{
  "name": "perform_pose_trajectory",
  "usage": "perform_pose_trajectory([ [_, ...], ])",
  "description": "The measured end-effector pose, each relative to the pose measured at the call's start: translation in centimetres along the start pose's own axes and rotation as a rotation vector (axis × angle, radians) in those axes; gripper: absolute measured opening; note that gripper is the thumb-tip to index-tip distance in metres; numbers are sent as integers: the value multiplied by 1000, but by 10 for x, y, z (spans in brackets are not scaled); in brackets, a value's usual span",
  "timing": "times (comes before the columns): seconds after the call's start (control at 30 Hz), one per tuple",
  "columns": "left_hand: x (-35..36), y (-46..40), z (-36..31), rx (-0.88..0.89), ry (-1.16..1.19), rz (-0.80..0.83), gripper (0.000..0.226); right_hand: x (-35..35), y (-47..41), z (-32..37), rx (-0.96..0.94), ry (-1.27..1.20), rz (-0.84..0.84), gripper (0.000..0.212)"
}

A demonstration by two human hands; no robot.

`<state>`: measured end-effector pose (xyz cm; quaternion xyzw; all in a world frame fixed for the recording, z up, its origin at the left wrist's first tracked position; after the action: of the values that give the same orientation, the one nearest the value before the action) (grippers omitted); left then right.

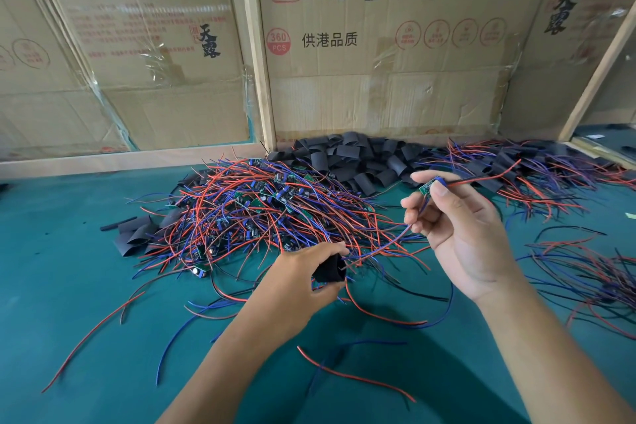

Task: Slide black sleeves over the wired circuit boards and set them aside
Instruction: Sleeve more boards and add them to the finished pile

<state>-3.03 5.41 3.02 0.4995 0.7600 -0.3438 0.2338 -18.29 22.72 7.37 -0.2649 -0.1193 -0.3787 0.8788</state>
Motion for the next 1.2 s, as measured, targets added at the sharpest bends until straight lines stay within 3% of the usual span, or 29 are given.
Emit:
perform_pose_trajectory([
  [0.37, 0, 1, 1, -11, 11, 39, 47, 4, 2, 1, -30, 57, 8, 31],
  [0.53, 2, 2, -1, 4, -9, 20, 43, 16, 7, -9, -52, 162, 87, 21],
  [0.67, 0, 1, -4, 10, -36, -30, 41, 30, 13, -21, -2, 179, 146, 16],
  [0.83, -2, -2, -8, 21, -135, -159, 46, 30, 12, -32, 24, 388, -15, 15],
  [0.9, -4, -2, -9, 5, -202, -201, 48, 31, 13, -35, 59, 345, -34, 12],
  [1.03, -3, -3, -12, 29, -23, -194, 34, 38, 17, -40, 172, 309, 10, 7],
  [1.2, -5, 0, -14, 16, 14, -200, 27, 38, 17, -41, 293, 248, 55, 12],
])
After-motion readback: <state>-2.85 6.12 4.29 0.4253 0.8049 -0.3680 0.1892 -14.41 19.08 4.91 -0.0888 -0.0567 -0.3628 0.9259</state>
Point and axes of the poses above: each hand's wrist, its own y-axis away from the middle knuckle, its own x-axis out of the palm, z = x × y, the point moved 1 cm from there along -y, towards the middle knuckle, and after that the axes turned 1 degree about x, right-handed, at the moved point
